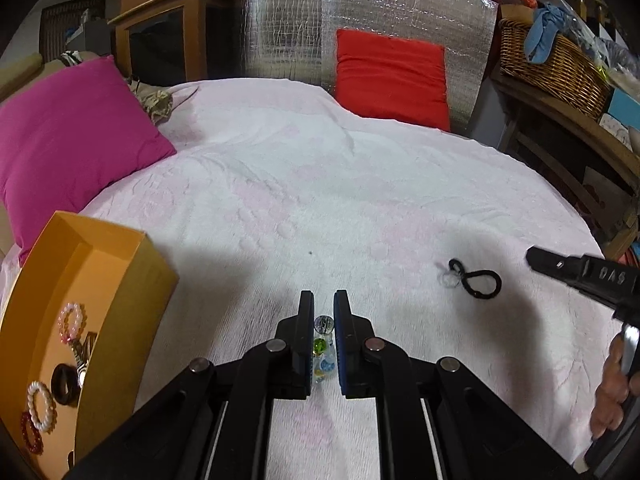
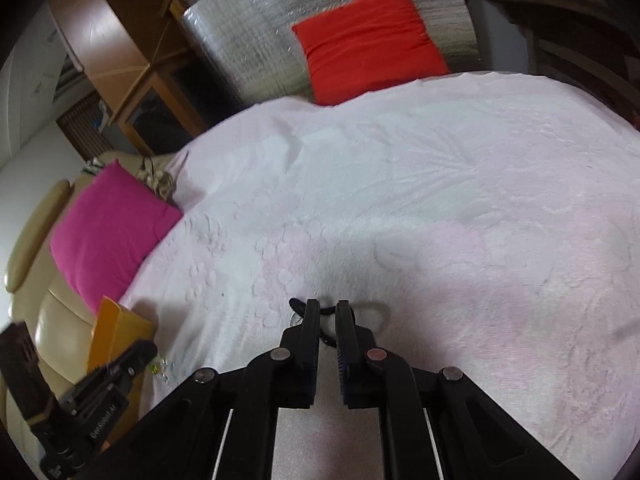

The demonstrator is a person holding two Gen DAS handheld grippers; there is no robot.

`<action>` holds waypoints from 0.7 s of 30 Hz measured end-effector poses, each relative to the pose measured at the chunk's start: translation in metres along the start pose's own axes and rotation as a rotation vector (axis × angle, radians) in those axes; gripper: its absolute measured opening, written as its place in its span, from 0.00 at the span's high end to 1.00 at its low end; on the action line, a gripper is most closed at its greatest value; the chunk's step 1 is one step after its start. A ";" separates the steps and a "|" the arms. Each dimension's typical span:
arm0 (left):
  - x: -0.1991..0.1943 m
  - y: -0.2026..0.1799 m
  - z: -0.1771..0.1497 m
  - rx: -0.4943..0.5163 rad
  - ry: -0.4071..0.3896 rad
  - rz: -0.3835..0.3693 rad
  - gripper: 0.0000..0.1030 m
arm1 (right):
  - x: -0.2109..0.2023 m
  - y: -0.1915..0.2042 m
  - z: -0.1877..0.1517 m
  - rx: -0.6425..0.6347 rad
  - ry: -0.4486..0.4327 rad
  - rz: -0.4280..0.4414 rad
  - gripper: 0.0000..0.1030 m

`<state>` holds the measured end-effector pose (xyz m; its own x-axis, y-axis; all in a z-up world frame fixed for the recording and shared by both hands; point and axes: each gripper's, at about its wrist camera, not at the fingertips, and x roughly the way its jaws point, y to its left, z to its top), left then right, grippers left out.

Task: Organize jewelry
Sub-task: 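Lift the glass beads with the left gripper while the right holds the hair tie, then carry the glass beads and hair tie over the orange box with both grippers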

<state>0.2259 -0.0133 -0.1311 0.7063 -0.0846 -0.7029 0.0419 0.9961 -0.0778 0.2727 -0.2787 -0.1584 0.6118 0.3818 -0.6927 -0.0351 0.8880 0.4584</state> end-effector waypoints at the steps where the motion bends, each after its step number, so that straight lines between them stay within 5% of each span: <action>1: -0.001 0.001 -0.001 0.001 0.001 0.004 0.91 | -0.002 -0.004 0.000 0.017 0.002 0.011 0.91; 4: 0.000 0.002 -0.003 0.001 0.009 0.012 0.91 | 0.005 -0.015 -0.002 0.093 0.049 0.045 0.90; 8: 0.004 -0.002 -0.004 0.012 0.019 0.009 0.91 | 0.024 -0.021 -0.004 0.118 0.099 0.026 0.63; 16: 0.007 -0.005 -0.002 0.023 0.024 -0.005 0.91 | 0.059 -0.010 -0.009 0.076 0.152 -0.004 0.62; 21: 0.005 -0.005 -0.002 0.025 0.021 -0.001 0.91 | 0.062 -0.005 -0.010 0.051 0.125 -0.050 0.93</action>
<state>0.2278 -0.0183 -0.1362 0.6913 -0.0857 -0.7175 0.0602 0.9963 -0.0610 0.3033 -0.2572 -0.2092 0.5089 0.3686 -0.7779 0.0355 0.8939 0.4468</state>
